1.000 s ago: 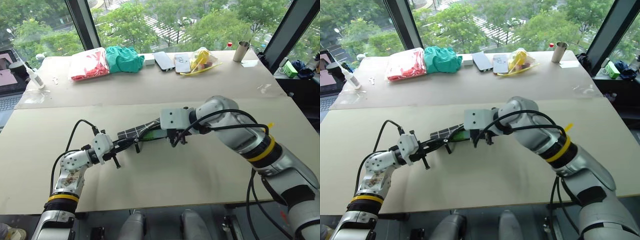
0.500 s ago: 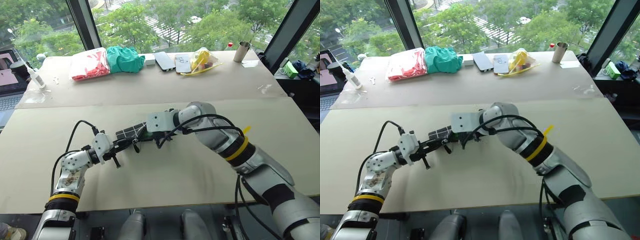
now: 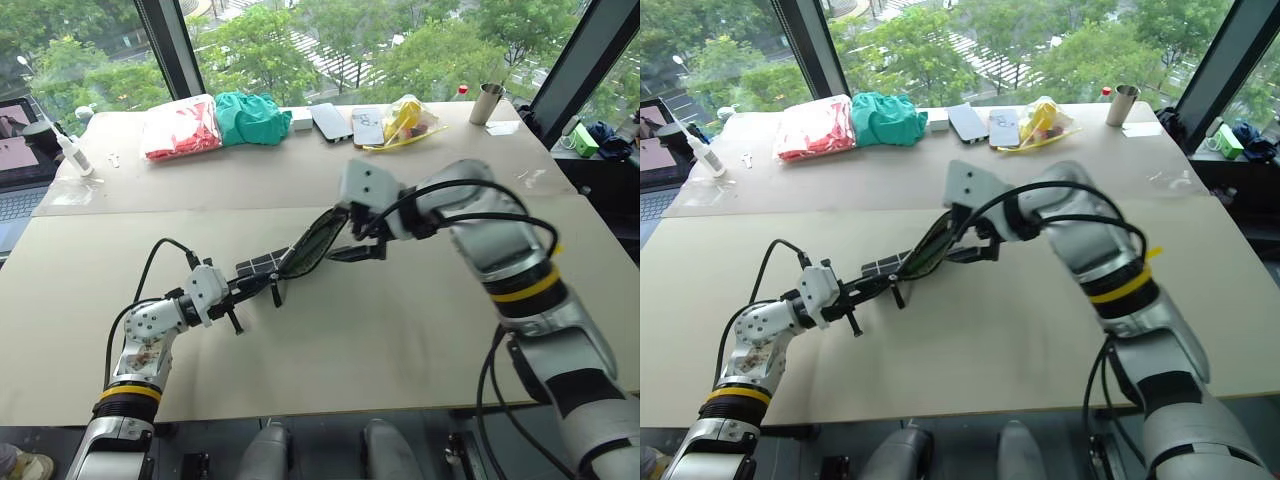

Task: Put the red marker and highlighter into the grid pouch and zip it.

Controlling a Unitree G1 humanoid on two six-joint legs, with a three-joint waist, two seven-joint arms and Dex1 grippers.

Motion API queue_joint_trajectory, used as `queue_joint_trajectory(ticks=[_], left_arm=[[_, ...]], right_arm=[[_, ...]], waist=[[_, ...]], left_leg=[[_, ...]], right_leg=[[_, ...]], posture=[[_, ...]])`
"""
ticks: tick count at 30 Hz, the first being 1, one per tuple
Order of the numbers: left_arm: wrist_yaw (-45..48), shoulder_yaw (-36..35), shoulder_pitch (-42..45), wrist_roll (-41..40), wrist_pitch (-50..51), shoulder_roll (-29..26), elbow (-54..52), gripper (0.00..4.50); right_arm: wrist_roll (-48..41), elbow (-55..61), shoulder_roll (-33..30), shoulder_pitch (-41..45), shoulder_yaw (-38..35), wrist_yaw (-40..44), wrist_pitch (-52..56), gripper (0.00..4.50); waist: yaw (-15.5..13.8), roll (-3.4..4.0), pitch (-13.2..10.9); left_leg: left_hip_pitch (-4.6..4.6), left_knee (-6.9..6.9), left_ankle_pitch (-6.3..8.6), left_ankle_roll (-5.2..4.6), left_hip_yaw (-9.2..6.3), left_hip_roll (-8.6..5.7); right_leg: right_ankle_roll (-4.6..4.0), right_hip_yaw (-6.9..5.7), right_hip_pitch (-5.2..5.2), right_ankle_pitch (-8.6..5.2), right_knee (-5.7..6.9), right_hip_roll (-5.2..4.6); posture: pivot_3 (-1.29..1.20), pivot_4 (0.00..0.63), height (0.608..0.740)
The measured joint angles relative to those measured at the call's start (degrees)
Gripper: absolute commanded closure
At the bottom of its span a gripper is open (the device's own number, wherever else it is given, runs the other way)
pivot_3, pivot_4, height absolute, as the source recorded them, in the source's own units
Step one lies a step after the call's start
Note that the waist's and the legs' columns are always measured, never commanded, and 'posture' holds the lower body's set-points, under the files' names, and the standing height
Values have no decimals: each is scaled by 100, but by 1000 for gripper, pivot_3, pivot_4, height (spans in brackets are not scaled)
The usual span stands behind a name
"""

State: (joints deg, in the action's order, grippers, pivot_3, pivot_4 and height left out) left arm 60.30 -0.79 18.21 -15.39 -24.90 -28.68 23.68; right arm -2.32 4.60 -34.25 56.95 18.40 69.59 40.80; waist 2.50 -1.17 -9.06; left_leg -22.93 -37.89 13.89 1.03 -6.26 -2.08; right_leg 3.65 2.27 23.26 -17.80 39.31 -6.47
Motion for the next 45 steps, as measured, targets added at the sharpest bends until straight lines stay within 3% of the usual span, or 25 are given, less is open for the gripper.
queue_joint_trajectory(ticks=[6, 11, 12, 18, 21, 28, 38, 45], left_arm=[[-3, -4, -17, 1, -22, 6, 35, 4500], [-1, -12, -96, -1, -26, -4, 16, 4500], [1, -14, -108, -1, -26, -15, 17, 4500], [25, -7, -83, -1, -26, -24, 8, 4500], [31, -8, -70, -1, -25, -26, 8, 4500], [27, -9, -7, 0, -23, -25, 11, 4500], [-62, -15, 132, 0, 21, 76, 47, 4500], [-139, -18, 140, 1, 61, 118, 47, 4500]], right_arm=[[-1277, 1237, -242, -1288, -776, 78, 1660, 170], [-1946, 1762, 69, -2507, -1106, -683, 3148, 170], [-1943, 1737, 430, -2611, -1208, -1063, 3369, 170], [-1939, 1325, 1906, -2516, -1263, -2358, 3879, 170], [-1966, 1269, 2337, -2273, -1204, -2714, 3905, 170], [-2083, 736, 2762, -1842, -1001, -3138, 3828, 170], [-1954, -456, 3473, -1268, -438, -3543, 2915, 170], [-1903, -779, 3604, -1214, -408, -3793, 2581, 170]], waist=[[0, 0, 0], [-2, 0, 0], [10, -1, 0], [10, 0, 0], [0, 0, 0], [21, 0, 0], [92, 0, 0], [138, 0, 0]], left_leg=[[1, 0, 2, -4, 1, 2], [3, 0, 2, -4, 2, 0], [7, 0, 2, -4, 2, 2], [9, 0, 2, -3, -5, 0], [8, 0, 1, -2, -14, -2], [9, 0, 1, -2, -19, -2], [7, 0, 0, 0, -30, -1], [5, 1, 0, 0, -34, 0]], right_leg=[[0, 0, -4, 0, 3, 0], [0, 6, -5, 0, 2, -1], [0, 7, -6, 0, 3, 1], [-1, 8, 0, 0, 18, 0], [0, 8, -1, 1, 14, -3], [0, 7, 1, 1, 15, -2], [0, 6, 13, 1, 41, -2], [0, 7, 22, 1, 49, -2]], posture=[[0, 150, 740], [0, 150, 740], [0, 150, 740], [0, 150, 740], [0, 150, 740], [0, 150, 740], [0, 150, 740], [0, 150, 740]])
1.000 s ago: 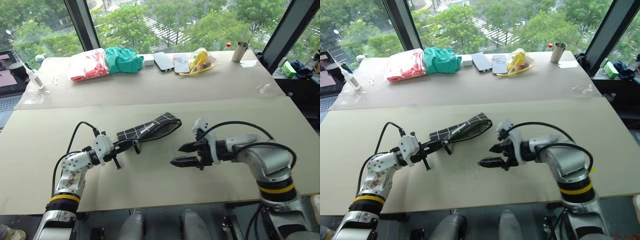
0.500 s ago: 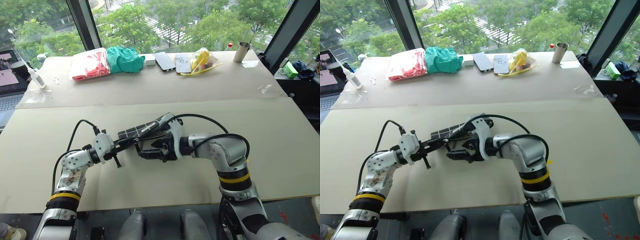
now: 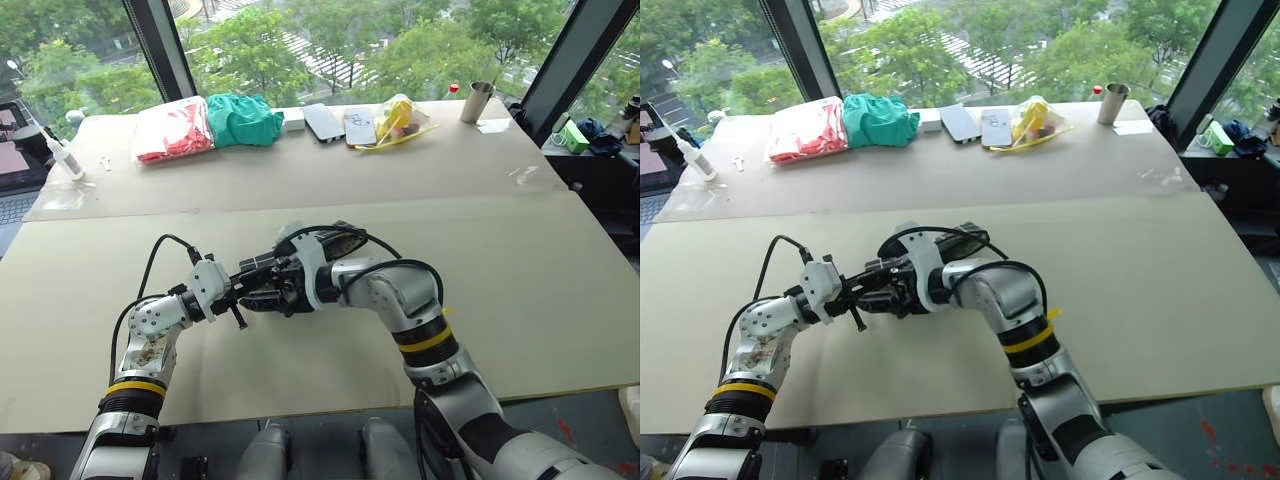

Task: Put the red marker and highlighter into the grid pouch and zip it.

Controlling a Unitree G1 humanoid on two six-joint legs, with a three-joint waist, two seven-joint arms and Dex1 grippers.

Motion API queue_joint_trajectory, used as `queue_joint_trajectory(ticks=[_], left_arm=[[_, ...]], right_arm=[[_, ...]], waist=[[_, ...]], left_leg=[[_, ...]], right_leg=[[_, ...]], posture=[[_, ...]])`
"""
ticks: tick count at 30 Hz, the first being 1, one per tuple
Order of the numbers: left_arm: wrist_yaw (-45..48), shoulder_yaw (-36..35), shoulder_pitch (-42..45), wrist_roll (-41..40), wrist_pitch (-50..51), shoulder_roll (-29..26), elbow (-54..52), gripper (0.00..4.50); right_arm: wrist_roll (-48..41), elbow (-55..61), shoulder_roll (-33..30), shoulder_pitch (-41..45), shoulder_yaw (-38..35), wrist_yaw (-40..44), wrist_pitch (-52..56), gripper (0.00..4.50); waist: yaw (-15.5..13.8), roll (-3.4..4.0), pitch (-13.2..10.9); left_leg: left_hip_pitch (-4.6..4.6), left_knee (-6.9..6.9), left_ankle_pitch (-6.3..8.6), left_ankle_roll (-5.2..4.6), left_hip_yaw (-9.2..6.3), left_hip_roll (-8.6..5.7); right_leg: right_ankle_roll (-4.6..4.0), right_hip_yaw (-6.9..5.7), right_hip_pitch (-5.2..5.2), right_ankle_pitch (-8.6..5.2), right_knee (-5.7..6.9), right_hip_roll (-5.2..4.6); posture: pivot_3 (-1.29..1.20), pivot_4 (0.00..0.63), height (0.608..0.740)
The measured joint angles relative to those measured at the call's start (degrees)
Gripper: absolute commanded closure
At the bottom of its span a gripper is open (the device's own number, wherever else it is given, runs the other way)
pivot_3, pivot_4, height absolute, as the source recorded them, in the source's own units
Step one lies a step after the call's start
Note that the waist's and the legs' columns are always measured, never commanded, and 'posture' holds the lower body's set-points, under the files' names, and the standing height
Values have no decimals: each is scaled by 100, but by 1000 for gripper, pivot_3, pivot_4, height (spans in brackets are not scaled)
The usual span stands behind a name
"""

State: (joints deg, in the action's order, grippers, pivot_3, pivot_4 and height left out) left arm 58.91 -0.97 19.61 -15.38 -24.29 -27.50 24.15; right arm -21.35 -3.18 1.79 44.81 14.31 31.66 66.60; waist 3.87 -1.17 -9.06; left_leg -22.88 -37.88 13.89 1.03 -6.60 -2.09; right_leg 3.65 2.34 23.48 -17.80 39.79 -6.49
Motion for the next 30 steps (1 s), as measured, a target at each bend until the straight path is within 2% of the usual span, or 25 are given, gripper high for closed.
queue_joint_trajectory(ticks=[3, 8, 13, 14, 22, 28, 30], left_arm=[[-22, 0, 0, 0, 58, 20, -8, 4500], [-16, 1, 0, -1, 77, 21, -51, 4500], [1, 1, 5, -1, 83, 20, -58, 4500], [4, 1, 6, -2, 83, 19, -60, 4500], [11, -2, 36, -14, 95, 15, -71, 4500], [10, 2, 67, -14, 132, 16, -102, 4500], [11, 9, 69, -13, 143, 18, -112, 4500]], right_arm=[[8, -46, -9, 5, 7, -61, -41, 806], [4, -26, -242, 6, 38, -15, -131, 2485], [-22, 104, -783, 70, 34, 210, -148, 4256], [-31, 167, -842, 71, 33, 256, -148, 4466], [-503, 1139, -1508, 66, -69, 707, 137, 4466], [-694, 1289, -1667, 64, -138, 707, 227, 4466], [-679, 1285, -1919, 69, -139, 705, 219, 4466]], waist=[[7, 0, 0], [5, 0, 0], [10, 0, 0], [12, 0, 0], [9, 0, 0], [-4, 0, 0], [-19, 0, 0]], left_leg=[[-1, 0, 0, 0, 0, 0], [-2, 0, 0, 0, 0, 0], [-2, 1, 0, 0, 1, 1], [-2, 1, 0, 0, 1, 1], [-5, 1, 0, -1, 2, 0], [-7, 1, 0, -1, 3, -1], [-7, 1, 0, 0, 3, -2]], right_leg=[[0, 0, 1, 0, 2, 0], [0, 0, 1, 0, 1, 0], [0, 0, 3, 0, -1, 1], [0, 0, 3, 0, 0, 1], [0, 0, 4, 0, -3, 0], [0, 1, 3, 0, -4, -1], [0, 0, 2, 0, -6, -2]], posture=[[0, 150, 740], [0, 150, 740], [0, 150, 740], [0, 150, 740], [0, 150, 740], [0, 150, 740], [0, 150, 740]])
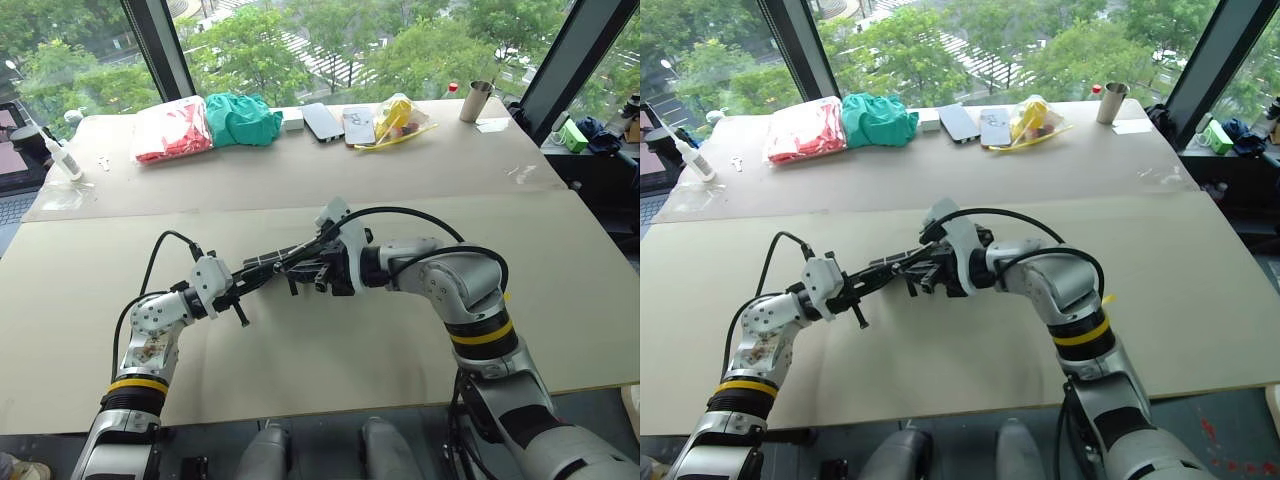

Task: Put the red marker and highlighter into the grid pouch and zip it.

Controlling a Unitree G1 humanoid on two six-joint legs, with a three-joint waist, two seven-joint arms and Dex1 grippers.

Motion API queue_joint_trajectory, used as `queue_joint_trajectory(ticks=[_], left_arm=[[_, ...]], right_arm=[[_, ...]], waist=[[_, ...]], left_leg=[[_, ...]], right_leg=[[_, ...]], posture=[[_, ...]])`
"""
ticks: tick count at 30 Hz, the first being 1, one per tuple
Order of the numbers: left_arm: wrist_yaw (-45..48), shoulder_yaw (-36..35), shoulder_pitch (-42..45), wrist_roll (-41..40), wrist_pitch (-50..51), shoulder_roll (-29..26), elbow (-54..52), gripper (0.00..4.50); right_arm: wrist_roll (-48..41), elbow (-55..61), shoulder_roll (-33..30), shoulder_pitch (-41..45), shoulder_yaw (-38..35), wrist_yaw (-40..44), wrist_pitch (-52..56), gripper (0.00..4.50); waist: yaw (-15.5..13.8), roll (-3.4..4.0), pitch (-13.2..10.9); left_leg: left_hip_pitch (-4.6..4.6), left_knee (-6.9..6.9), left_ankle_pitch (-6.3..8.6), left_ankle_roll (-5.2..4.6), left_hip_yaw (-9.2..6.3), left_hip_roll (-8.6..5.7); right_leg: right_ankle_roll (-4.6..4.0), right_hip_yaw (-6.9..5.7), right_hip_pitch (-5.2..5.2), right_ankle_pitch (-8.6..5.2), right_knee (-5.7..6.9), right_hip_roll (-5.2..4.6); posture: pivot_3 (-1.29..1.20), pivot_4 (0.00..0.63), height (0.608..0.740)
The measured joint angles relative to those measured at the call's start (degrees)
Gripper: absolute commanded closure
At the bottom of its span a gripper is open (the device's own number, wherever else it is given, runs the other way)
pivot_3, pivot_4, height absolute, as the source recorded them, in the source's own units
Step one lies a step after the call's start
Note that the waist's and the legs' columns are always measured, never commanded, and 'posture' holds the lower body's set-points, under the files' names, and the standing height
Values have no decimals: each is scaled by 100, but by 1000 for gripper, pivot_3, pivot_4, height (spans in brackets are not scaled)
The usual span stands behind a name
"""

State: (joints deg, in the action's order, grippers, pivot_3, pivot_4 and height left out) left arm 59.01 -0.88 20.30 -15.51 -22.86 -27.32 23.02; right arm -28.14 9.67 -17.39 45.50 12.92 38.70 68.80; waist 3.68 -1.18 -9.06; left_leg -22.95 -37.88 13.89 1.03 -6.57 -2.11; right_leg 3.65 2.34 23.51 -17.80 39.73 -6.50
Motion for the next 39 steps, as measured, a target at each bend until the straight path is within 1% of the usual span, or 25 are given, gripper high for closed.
queue_joint_trajectory(ticks=[2, 3, 4, 7, 9, 12, 14, 15, 19, 21, 22, 23, 24, 26, 27, 30, 32, 35, 37, 39], left_arm=[[-1, 8, 4, 2, 9, 4, -7, 4500], [0, 11, 3, 1, 13, 4, -10, 4500], [0, 10, 2, 0, 13, 4, -11, 4500], [4, 12, 16, -15, 11, 5, -38, 4500], [9, 7, 12, -28, 10, 0, -52, 4500], [11, 7, 11, -28, 9, -1, -57, 4500], [30, 37, 15, -29, -6, 1, -92, 4500], [42, 72, 25, -29, -13, 3, -121, 4500], [68, 95, 31, -29, -25, 4, -136, 4500], [73, 96, 30, -28, -25, 2, -121, 4500], [73, 92, 30, -29, -23, -7, -95, 4500], [73, 66, 2, -30, -23, -33, -81, 4500], [77, 42, -23, -30, -23, -78, -45, 4500], [139, 10, -49, -32, -26, -147, -6, 4500], [199, 8, -53, -33, -30, -169, -3, 4500], [427, 26, -71, -36, -90, -208, 5, 4500], [718, 73, -73, -44, -209, -289, 26, 4500], [1266, 114, 139, -108, -384, -376, 179, 4500], [1709, 202, 445, -147, -583, -441, 398, 4500], [2123, 312, 743, -148, -807, -462, 653, 4500]], right_arm=[[69, -7, -349, 59, 69, 79, -98, 4466], [134, -8, -695, 154, 99, 207, -215, 4466], [168, -9, -808, 196, 93, 243, -250, 4466], [443, -96, -1539, 445, 178, 525, -758, 4466], [740, -259, -2077, 536, 224, 734, -1248, 4466], [1087, -424, -2558, 534, 407, 1013, -1842, 4466], [1400, -530, -3111, 491, 669, 1405, -2507, 4466], [1505, -571, -3256, 461, 730, 1572, -2786, 4466], [1650, -675, -3417, 348, 753, 1849, -3394, 4466], [1673, -808, -3297, 330, 716, 1831, -3480, 3879], [1669, -858, -3276, 297, 632, 1813, -3480, 3671], [1659, -900, -3282, 215, 503, 1817, -3477, 3317], [1594, -882, -3292, 87, 350, 1853, -3443, 3076], [1391, -583, -3307, -251, 173, 1977, -3238, 2327], [1182, -327, -3304, -473, 145, 2096, -2966, 2076], [693, -11, -3304, -776, 53, 2314, -2384, 2076], [432, -12, -3391, -824, -262, 2406, -2185, 2076], [428, -141, -3809, -987, -718, 2605, -2354, 2076], [438, -196, -4048, -1437, -881, 2835, -2652, 2076], [439, -176, -4131, -2001, -935, 3049, -2976, 2076]], waist=[[-3, 0, 0], [-9, 0, 0], [-9, 0, 0], [-7, 0, 0], [-16, 0, 0], [-15, -1, -1], [-18, -1, -1], [-18, -1, -1], [-5, -1, -1], [-1, -2, -1], [-8, -2, -1], [-18, -2, -1], [-26, -2, -1], [-58, -2, -1], [-73, -2, -1], [-115, -2, -2], [-129, -2, -2], [-218, -2, -2], [-284, -3, -2], [-294, -3, -2]], left_leg=[[-2, 0, 0, 0, 2, -1], [-3, -1, 0, 0, 6, -1], [-3, -1, 0, 0, 9, -1], [-4, 0, 0, -1, 27, 0], [-5, 0, 1, -1, 39, 0], [-8, 0, 1, -2, 45, 1], [-11, 0, 1, -2, 49, 1], [-12, 0, 1, -3, 49, 2], [-11, -1, 2, -3, 52, 4], [-11, -1, 2, -3, 51, 4], [-12, -1, 2, -3, 51, 3], [-13, -1, 2, -3, 50, 3], [-14, -1, 2, -4, 50, 3], [-14, -1, 4, -7, 48, 4], [-14, -1, 4, -7, 48, 4], [-16, -9, 4, -6, 49, 1], [-16, -10, 4, -6, 49, 1], [-12, -10, 4, -7, 43, 3], [-13, -11, 4, -7, 44, 3], [-15, -16, 4, -7, 47, 2]], right_leg=[[0, 0, 1, 0, -2, 0], [0, 0, 1, 0, -6, 0], [0, 0, 1, 0, -6, 0], [0, -3, -1, 0, -11, 2], [0, -4, -5, 0, -23, 2], [0, -3, -7, 0, -30, 1], [0, -2, -7, 0, -38, 1], [0, -4, -10, 0, -43, 1], [0, -1, -13, 0, -45, 1], [0, -2, -12, 0, -44, 2], [0, -2, -12, 0, -44, 1], [0, -2, -13, 0, -45, 1], [0, -3, -13, 0, -47, 1], [0, -4, -15, 0, -50, 1], [0, -4, -15, 0, -51, 1], [0, -2, -17, 0, -51, 0], [0, -2, -20, 0, -53, 0], [0, -17, -36, 0, -62, 2], [0, -21, -39, 0, -64, 2], [1, -19, -40, 1, -63, 1]], posture=[[0, 150, 740], [0, 150, 740], [0, 150, 740], [0, 150, 740], [0, 150, 740], [0, 150, 740], [0, 150, 740], [0, 150, 740], [0, 150, 740], [0, 150, 740], [0, 150, 740], [0, 150, 740], [0, 150, 740], [0, 150, 740], [0, 150, 740], [0, 150, 740], [0, 150, 740], [0, 150, 740], [0, 150, 740], [0, 150, 740]])
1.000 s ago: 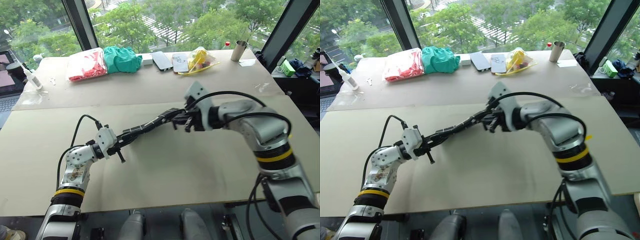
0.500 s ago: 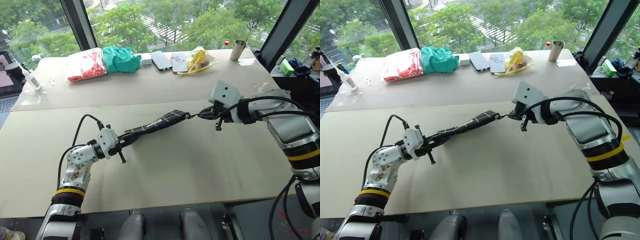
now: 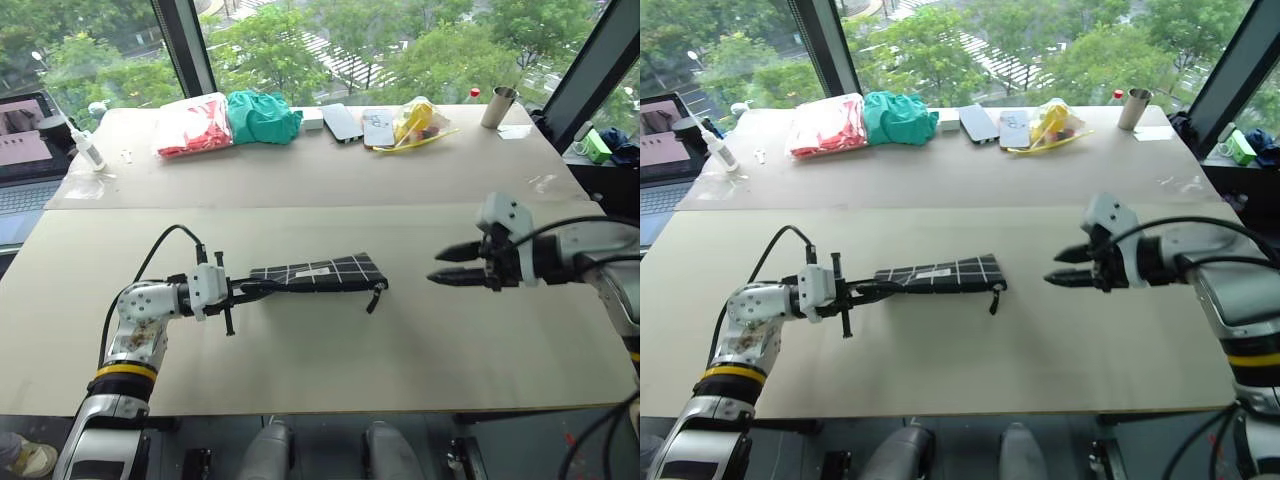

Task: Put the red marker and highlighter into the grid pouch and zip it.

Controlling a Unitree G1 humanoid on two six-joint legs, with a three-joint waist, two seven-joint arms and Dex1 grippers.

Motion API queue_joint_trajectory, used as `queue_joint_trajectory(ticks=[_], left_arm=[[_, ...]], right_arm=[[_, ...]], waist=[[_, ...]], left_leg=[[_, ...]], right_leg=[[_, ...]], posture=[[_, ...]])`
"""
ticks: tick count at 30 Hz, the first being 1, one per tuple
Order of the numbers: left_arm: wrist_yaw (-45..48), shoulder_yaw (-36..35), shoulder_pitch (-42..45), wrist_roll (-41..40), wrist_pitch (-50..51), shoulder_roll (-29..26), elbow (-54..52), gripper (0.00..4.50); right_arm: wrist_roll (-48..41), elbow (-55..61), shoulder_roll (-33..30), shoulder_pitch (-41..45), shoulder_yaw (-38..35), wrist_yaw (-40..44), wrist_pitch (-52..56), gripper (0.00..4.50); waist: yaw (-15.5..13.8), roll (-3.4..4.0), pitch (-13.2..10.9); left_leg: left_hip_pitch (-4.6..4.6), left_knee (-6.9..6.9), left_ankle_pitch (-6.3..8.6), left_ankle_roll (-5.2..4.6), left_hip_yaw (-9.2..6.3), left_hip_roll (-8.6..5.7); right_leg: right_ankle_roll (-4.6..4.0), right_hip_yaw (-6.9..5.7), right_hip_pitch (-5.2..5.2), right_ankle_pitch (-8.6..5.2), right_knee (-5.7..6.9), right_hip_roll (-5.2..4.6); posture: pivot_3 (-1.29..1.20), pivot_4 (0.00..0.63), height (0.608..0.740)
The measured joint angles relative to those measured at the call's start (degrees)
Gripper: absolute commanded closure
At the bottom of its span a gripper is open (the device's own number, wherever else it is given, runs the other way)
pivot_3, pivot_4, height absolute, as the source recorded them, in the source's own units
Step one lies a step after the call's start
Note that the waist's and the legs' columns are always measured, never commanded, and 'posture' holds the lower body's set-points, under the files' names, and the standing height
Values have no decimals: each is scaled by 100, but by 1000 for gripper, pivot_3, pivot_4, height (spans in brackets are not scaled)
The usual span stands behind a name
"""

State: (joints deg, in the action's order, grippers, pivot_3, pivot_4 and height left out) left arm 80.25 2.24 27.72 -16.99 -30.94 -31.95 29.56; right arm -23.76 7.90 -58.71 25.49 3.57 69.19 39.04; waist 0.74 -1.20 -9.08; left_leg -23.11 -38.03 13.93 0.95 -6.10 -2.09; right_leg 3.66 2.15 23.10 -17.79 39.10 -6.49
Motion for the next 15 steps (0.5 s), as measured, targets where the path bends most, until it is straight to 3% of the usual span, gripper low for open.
queue_joint_trajectory(ticks=[4, 6, 11, 14, 15], left_arm=[[552, 220, 503, 116, -502, 59, 683, 4500], [641, 296, 787, 191, -782, 174, 1097, 4500], [532, 468, 1302, 616, -1442, 494, 1875, 4500], [494, 547, 1329, 779, -1619, 551, 2127, 4500], [479, 553, 1345, 792, -1663, 561, 2186, 4143]], right_arm=[[-251, 296, -46, -888, -329, 297, -205, 2076], [-644, 503, 89, -1149, -887, 252, -108, 2076], [-2301, 1417, 698, -1145, -2493, -673, 729, 2076], [-3074, 1987, 809, -1335, -3040, -1168, 1057, 2076], [-3258, 2121, 832, -1435, -3140, -1299, 1144, 2004]], waist=[[26, -1, -1], [45, -3, -2], [26, -6, -3], [15, -8, -5], [15, -11, -6]], left_leg=[[-1, -7, 0, -1, 2, 1], [1, -11, 0, -1, 1, 2], [1, -20, 2, -5, -4, 2], [0, -21, 5, -8, -6, 3], [-1, -22, 4, -8, -6, 3]], right_leg=[[0, 1, 1, 0, 4, 2], [0, -1, -3, 0, 6, 3], [1, -5, -12, 1, 8, 4], [1, -8, -13, 1, 8, 5], [2, -9, -13, 1, 8, 4]], posture=[[0, 150, 740], [0, 150, 740], [0, 150, 740], [0, 150, 740], [0, 150, 740]])
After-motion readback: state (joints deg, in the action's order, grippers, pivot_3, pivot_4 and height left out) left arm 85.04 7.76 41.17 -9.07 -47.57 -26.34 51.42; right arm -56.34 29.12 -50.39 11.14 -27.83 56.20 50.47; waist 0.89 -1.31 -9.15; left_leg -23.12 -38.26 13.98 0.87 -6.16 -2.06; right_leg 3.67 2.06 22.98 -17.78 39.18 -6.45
